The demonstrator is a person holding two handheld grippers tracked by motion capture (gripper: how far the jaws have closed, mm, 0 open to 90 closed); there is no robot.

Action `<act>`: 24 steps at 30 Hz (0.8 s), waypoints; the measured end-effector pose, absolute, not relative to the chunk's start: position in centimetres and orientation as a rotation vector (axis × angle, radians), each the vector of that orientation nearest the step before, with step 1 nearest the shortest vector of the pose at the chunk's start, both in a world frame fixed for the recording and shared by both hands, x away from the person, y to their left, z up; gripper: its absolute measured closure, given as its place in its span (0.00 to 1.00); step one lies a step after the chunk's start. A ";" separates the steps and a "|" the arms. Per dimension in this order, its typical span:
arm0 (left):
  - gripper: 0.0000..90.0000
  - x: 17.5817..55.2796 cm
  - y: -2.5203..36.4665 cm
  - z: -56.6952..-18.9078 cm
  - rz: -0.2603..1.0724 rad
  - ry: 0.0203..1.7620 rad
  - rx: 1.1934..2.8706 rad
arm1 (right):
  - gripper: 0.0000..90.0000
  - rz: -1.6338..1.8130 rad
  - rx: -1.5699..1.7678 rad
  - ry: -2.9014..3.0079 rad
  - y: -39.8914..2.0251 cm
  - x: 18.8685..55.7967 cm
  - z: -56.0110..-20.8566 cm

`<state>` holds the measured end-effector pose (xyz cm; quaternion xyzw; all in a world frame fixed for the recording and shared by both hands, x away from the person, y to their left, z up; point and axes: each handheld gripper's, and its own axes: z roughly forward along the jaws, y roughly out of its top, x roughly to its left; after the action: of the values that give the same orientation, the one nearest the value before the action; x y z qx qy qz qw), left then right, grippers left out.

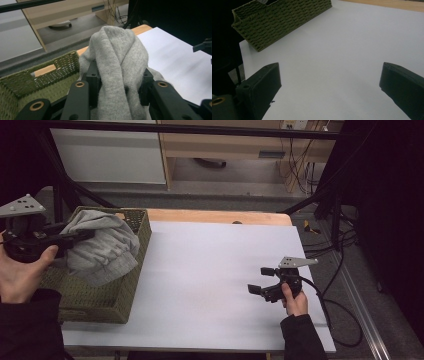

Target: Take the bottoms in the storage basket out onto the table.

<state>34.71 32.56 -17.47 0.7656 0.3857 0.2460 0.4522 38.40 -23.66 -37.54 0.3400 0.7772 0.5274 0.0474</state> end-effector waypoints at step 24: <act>0.71 35.6 27.4 -17.4 0.547 0.848 1.927 | 0.04 1.609 1.032 2.369 -23.7 38.4 -37.5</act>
<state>35.58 27.41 -17.37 0.7844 0.3451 0.2225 0.4649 38.38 -23.70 -37.51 0.3385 0.7773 0.5280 0.0487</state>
